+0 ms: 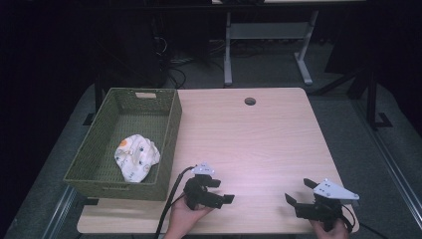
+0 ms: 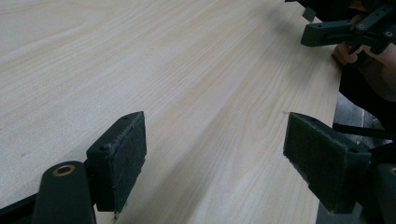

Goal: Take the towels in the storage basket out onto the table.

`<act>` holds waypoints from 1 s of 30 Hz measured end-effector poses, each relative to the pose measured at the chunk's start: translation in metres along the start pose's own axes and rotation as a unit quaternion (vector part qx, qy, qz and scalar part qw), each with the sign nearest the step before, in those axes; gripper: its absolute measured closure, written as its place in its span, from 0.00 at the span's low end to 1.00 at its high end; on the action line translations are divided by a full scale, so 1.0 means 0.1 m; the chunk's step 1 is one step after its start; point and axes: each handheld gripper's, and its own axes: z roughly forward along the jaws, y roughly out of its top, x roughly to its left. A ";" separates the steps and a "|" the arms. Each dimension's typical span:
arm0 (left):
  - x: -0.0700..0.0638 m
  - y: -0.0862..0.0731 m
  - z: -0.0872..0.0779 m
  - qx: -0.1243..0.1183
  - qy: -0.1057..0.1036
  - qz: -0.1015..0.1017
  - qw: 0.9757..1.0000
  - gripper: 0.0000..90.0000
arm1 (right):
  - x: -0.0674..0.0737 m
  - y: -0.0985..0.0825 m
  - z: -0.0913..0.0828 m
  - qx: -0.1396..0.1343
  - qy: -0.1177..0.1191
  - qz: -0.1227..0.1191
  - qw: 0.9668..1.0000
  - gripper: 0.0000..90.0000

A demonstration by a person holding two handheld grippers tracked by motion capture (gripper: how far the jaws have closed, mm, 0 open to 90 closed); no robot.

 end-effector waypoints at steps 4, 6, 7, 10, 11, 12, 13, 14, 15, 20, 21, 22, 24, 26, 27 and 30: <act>0.02 0.01 0.02 -0.001 0.001 -0.003 1.000 0.23 | 0.03 0.02 0.01 -0.003 0.001 -0.002 1.000 0.16; 0.03 0.01 0.04 0.001 0.004 -0.002 1.000 0.23 | 0.03 0.02 0.01 -0.003 0.001 -0.002 1.000 0.16; 0.04 0.02 0.04 0.004 0.002 -0.003 1.000 0.23 | 0.03 0.01 0.01 -0.002 0.001 -0.001 1.000 0.16; 0.04 0.02 0.03 0.005 0.000 0.001 1.000 0.23 | 0.02 0.01 0.01 -0.003 0.000 0.000 1.000 0.16; 0.04 0.02 0.03 0.005 0.000 0.001 1.000 0.23 | 0.02 0.01 0.01 -0.003 0.000 0.000 1.000 0.16; 0.04 0.02 0.03 0.006 0.000 0.002 1.000 0.23 | 0.02 0.01 0.01 -0.002 -0.001 0.000 1.000 0.16; 0.03 0.03 0.03 0.005 0.000 0.003 1.000 0.23 | 0.02 0.01 0.01 -0.002 -0.001 0.000 1.000 0.16; 0.02 0.03 0.02 0.003 0.000 0.001 1.000 0.23 | 0.02 0.01 0.01 -0.002 -0.001 -0.001 1.000 0.16; 0.02 0.03 0.02 0.002 -0.001 0.000 1.000 0.23 | 0.03 0.01 0.01 -0.002 -0.001 -0.002 1.000 0.16; 0.00 0.10 -0.01 0.009 0.003 0.008 1.000 0.23 | 0.04 0.01 0.02 0.001 -0.001 -0.004 1.000 0.16; 0.00 0.12 -0.02 0.010 0.010 0.015 1.000 0.23 | 0.04 0.01 0.02 0.000 -0.001 -0.003 1.000 0.16; 0.00 0.16 -0.05 0.010 0.015 0.017 1.000 0.23 | 0.04 0.01 0.02 0.000 0.000 -0.003 1.000 0.16; 0.01 0.18 -0.07 0.007 0.016 0.018 1.000 0.23 | 0.04 0.01 0.02 0.000 0.001 -0.003 1.000 0.16; 0.06 0.24 -0.13 -0.001 0.019 0.009 1.000 0.23 | 0.04 0.02 0.02 0.000 0.001 -0.004 1.000 0.16; 0.06 0.24 -0.13 -0.001 0.019 0.009 1.000 0.23 | 0.04 0.02 0.02 0.000 0.001 -0.004 1.000 0.16; 0.11 0.32 -0.19 -0.004 0.028 0.004 1.000 0.23 | 0.04 0.02 0.02 0.000 0.001 -0.004 1.000 0.16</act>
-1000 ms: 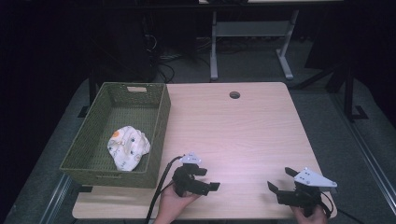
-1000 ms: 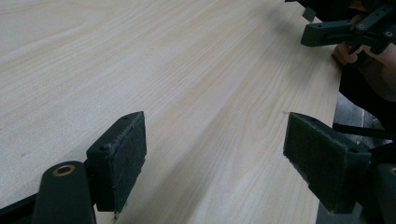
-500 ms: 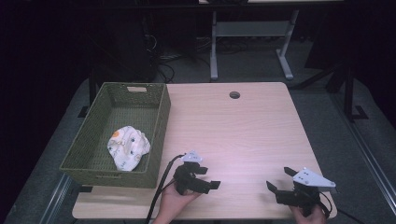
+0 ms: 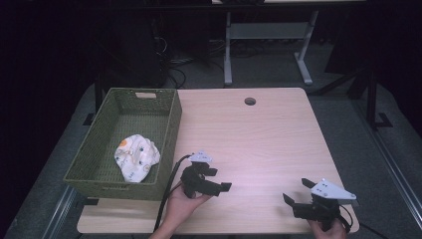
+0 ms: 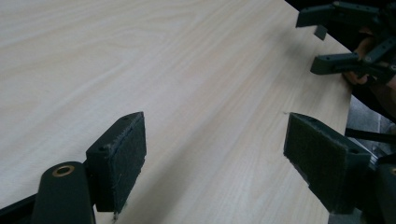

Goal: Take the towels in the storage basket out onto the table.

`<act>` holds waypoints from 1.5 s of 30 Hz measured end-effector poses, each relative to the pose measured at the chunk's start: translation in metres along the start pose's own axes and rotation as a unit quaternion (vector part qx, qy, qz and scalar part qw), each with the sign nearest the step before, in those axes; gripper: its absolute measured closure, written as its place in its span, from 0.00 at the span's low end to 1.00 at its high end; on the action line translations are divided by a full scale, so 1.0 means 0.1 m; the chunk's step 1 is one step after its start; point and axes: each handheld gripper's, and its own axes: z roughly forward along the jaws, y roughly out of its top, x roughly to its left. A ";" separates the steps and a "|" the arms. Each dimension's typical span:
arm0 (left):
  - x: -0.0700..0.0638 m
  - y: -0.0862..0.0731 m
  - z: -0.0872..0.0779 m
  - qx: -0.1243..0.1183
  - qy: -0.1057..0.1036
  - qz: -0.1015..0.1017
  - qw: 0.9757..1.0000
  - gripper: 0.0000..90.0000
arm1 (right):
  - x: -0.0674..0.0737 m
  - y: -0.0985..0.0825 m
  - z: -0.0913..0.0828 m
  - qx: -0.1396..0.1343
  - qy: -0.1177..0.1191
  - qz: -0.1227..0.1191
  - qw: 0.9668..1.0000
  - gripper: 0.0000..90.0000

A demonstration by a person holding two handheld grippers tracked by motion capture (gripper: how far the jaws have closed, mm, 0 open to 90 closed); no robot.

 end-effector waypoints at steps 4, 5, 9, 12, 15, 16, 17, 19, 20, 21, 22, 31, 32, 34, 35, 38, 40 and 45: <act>0.04 0.16 -0.13 -0.007 0.010 -0.005 1.000 0.23 | -0.01 0.00 -0.01 -0.003 0.001 0.002 1.000 0.16; 0.04 0.16 -0.13 -0.007 0.010 -0.005 1.000 0.23 | -0.01 0.00 -0.01 -0.003 0.001 0.002 1.000 0.16; 0.02 0.28 -0.25 -0.017 0.000 -0.013 1.000 0.23 | -0.01 0.00 -0.01 -0.003 0.000 0.003 1.000 0.16; -0.03 0.36 -0.35 -0.022 -0.008 -0.005 1.000 0.23 | -0.01 0.00 -0.01 -0.002 0.001 0.003 1.000 0.16; -0.02 0.42 -0.44 -0.026 -0.031 -0.011 0.999 0.22 | -0.02 0.00 -0.01 -0.002 0.000 0.003 1.000 0.16; -0.01 0.45 -0.51 -0.037 -0.040 -0.014 0.998 0.22 | -0.01 0.00 -0.02 -0.002 0.000 0.004 1.000 0.16; -0.01 0.45 -0.51 -0.037 -0.040 -0.014 0.998 0.22 | -0.01 0.00 -0.02 -0.002 0.000 0.004 1.000 0.16; 0.03 0.48 -0.58 -0.045 -0.052 -0.020 0.997 0.22 | -0.01 0.00 -0.03 -0.003 -0.001 0.002 1.000 0.16; 0.08 0.50 -0.65 -0.048 -0.062 -0.024 0.997 0.21 | -0.01 0.00 -0.03 -0.003 -0.001 0.002 1.000 0.16; 0.08 0.50 -0.65 -0.048 -0.062 -0.024 0.997 0.21 | -0.01 0.00 -0.03 -0.003 -0.001 0.002 1.000 0.16; 0.10 0.51 -0.68 -0.049 -0.066 -0.028 0.996 0.21 | -0.01 0.00 -0.03 -0.003 -0.001 0.002 1.000 0.16; 0.23 0.62 -0.99 -0.050 -0.091 -0.038 0.994 0.18 | -0.02 0.01 -0.02 -0.001 0.002 0.003 1.000 0.16; 0.25 0.63 -1.02 -0.052 -0.093 -0.040 0.993 0.18 | -0.02 0.01 -0.02 -0.002 0.002 0.003 1.000 0.16; 0.28 0.64 -1.07 -0.054 -0.099 -0.044 0.993 0.19 | -0.03 0.01 -0.02 -0.004 0.001 0.001 1.000 0.16; 0.30 0.64 -1.10 -0.052 -0.103 -0.047 0.992 0.19 | -0.03 0.01 -0.02 -0.002 0.002 0.003 1.000 0.16; 0.37 0.65 -1.17 -0.053 -0.110 -0.052 0.991 0.19 | -0.03 0.01 -0.01 -0.002 0.001 0.003 1.000 0.16; 0.42 0.65 -1.21 -0.053 -0.115 -0.060 0.990 0.19 | -0.03 0.01 -0.02 -0.002 0.002 0.004 1.000 0.16; 0.54 0.63 -1.32 -0.057 -0.114 -0.072 0.989 0.19 | -0.04 0.02 -0.02 -0.004 -0.001 0.005 1.000 0.16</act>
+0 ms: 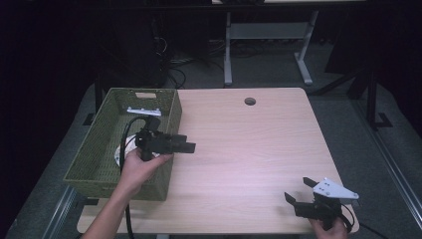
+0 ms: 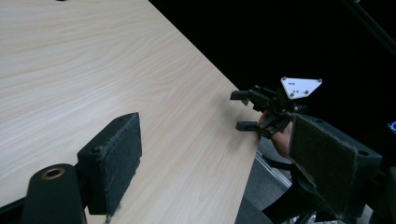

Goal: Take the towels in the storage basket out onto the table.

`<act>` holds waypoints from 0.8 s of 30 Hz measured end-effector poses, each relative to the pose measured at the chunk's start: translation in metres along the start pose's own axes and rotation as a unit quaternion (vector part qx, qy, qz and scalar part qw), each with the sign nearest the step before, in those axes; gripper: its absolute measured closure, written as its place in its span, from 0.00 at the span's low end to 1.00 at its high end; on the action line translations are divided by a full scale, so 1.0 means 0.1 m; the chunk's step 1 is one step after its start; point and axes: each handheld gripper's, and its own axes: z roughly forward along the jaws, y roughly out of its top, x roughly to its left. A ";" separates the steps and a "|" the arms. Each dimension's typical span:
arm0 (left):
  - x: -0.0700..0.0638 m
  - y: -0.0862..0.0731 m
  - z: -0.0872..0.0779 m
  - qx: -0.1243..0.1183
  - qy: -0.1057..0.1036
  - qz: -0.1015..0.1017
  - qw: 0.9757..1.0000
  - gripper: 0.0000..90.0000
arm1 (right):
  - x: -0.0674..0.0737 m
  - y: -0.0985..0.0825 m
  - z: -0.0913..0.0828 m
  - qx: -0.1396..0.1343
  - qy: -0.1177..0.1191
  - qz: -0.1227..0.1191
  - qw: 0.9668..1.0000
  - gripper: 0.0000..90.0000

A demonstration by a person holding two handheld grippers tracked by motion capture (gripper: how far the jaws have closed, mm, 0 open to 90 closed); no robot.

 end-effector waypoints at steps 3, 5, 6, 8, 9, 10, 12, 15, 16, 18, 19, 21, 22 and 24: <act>0.05 0.00 -0.09 0.000 0.000 -0.004 1.000 0.19 | 0.00 0.00 0.00 0.001 0.000 -0.002 1.000 0.16; 0.09 0.01 -0.15 -0.001 -0.005 -0.012 1.000 0.19 | 0.00 0.00 0.00 0.001 0.000 -0.002 1.000 0.16; 0.12 0.01 -0.18 -0.003 -0.007 -0.013 1.000 0.19 | 0.00 0.00 0.00 0.001 0.000 -0.001 1.000 0.16; 0.16 0.01 -0.24 -0.004 -0.005 -0.017 1.000 0.19 | 0.00 0.00 0.00 0.001 0.000 -0.002 1.000 0.16; 0.18 0.01 -0.27 -0.005 -0.002 -0.021 1.000 0.19 | 0.00 0.00 0.01 0.002 0.000 0.000 1.000 0.16; 0.20 0.01 -0.29 -0.004 0.002 -0.021 1.000 0.19 | 0.00 0.00 0.01 0.003 0.000 -0.001 1.000 0.16; 0.24 0.01 -0.35 -0.006 0.006 -0.026 1.000 0.19 | 0.00 0.00 0.01 0.003 0.000 -0.003 1.000 0.16; 0.32 0.00 -0.45 -0.010 0.009 -0.036 0.999 0.19 | 0.00 0.00 0.01 0.003 0.000 -0.004 1.000 0.16; 0.35 0.00 -0.48 -0.009 0.011 -0.038 0.999 0.19 | 0.00 0.00 0.01 0.003 0.000 -0.004 1.000 0.16; 0.40 -0.01 -0.53 -0.010 0.013 -0.044 0.999 0.19 | 0.00 0.00 0.01 0.004 -0.001 -0.003 1.000 0.16; 0.45 -0.02 -0.59 -0.010 0.016 -0.045 0.999 0.21 | 0.00 0.00 0.01 0.005 -0.001 -0.002 1.000 0.16; 0.49 -0.02 -0.64 -0.009 0.024 -0.049 0.998 0.21 | 0.00 0.00 0.02 0.005 0.000 -0.005 1.000 0.16; 0.49 -0.02 -0.64 -0.009 0.024 -0.049 0.998 0.21 | 0.00 0.00 0.02 0.005 0.000 -0.005 1.000 0.16; 0.52 -0.02 -0.69 -0.004 0.042 -0.049 0.998 0.21 | 0.01 0.00 0.02 0.005 0.000 -0.002 1.000 0.16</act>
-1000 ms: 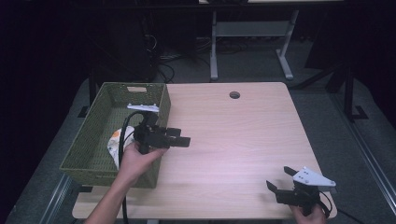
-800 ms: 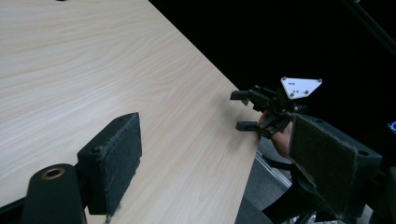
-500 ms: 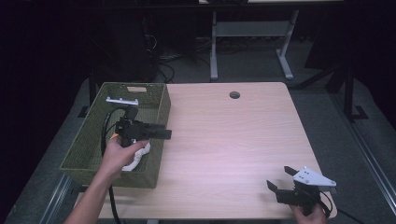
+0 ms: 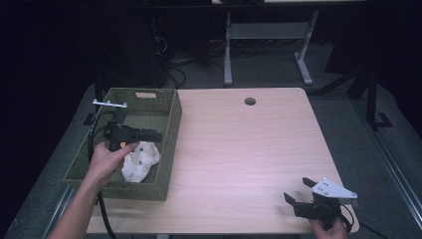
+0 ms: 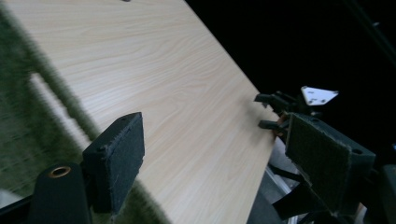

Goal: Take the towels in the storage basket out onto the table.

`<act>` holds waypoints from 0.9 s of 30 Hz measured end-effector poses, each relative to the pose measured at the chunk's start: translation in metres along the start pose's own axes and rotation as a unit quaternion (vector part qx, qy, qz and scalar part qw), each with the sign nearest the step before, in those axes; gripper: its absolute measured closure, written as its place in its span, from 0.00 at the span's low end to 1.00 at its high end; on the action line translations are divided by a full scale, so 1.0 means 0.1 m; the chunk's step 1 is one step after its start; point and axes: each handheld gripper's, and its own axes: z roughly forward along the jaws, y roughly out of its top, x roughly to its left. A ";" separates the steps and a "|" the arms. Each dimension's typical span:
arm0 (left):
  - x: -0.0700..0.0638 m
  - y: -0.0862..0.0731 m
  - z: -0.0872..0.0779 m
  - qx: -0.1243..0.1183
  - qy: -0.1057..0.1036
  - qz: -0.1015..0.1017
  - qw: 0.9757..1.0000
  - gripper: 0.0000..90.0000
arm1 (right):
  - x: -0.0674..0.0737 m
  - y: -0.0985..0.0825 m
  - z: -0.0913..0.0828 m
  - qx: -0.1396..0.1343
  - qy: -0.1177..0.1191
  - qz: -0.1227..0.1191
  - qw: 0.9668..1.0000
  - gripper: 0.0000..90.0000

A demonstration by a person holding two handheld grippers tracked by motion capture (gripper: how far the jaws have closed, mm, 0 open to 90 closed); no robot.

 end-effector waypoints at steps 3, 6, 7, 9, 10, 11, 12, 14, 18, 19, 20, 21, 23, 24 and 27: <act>0.06 0.00 -0.06 -0.002 0.026 -0.003 1.000 0.22 | 0.00 0.00 0.00 0.001 0.000 0.000 1.000 0.16; 0.12 -0.01 -0.10 -0.004 0.050 -0.008 0.999 0.22 | 0.00 0.00 0.00 0.001 -0.001 -0.002 1.000 0.16; 0.16 -0.02 -0.11 0.001 0.079 -0.003 0.997 0.23 | 0.00 0.00 0.00 0.002 0.000 -0.002 1.000 0.16; 0.18 -0.02 -0.11 0.007 0.092 -0.004 0.996 0.24 | 0.00 0.00 0.00 0.002 -0.001 -0.001 1.000 0.16; 0.21 -0.03 -0.12 0.011 0.104 -0.005 0.995 0.24 | 0.00 0.00 0.00 0.002 0.000 -0.001 1.000 0.16; 0.24 -0.04 -0.12 0.013 0.117 -0.008 0.993 0.24 | 0.00 0.00 0.00 0.002 0.000 0.000 1.000 0.16; 0.26 -0.04 -0.11 0.017 0.129 -0.011 0.991 0.25 | 0.00 0.00 0.00 0.002 0.000 0.000 1.000 0.16; 0.32 -0.05 -0.10 0.034 0.154 -0.013 0.987 0.25 | 0.00 0.00 0.01 0.003 0.000 0.000 1.000 0.16; 0.45 -0.06 -0.03 0.071 0.187 -0.031 0.979 0.26 | 0.00 0.00 0.01 0.003 0.000 -0.002 1.000 0.16; 0.48 -0.06 -0.02 0.078 0.201 -0.030 0.976 0.27 | 0.00 0.00 0.01 0.004 0.001 -0.001 1.000 0.16; 0.50 -0.06 -0.01 0.087 0.218 -0.028 0.972 0.27 | 0.00 0.00 0.01 0.004 0.001 -0.001 1.000 0.16; 0.53 -0.06 0.00 0.097 0.240 -0.025 0.966 0.29 | 0.00 -0.01 0.02 0.004 0.001 -0.002 1.000 0.16; 0.61 -0.06 0.01 0.114 0.296 -0.033 0.948 0.30 | 0.00 -0.01 0.02 0.005 0.001 -0.002 1.000 0.16; 0.67 -0.07 0.01 0.117 0.309 -0.043 0.943 0.30 | 0.00 -0.01 0.02 0.005 0.001 -0.002 1.000 0.16; 0.82 -0.09 0.01 0.133 0.340 -0.064 0.929 0.31 | 0.00 -0.01 0.01 0.004 0.002 -0.002 1.000 0.16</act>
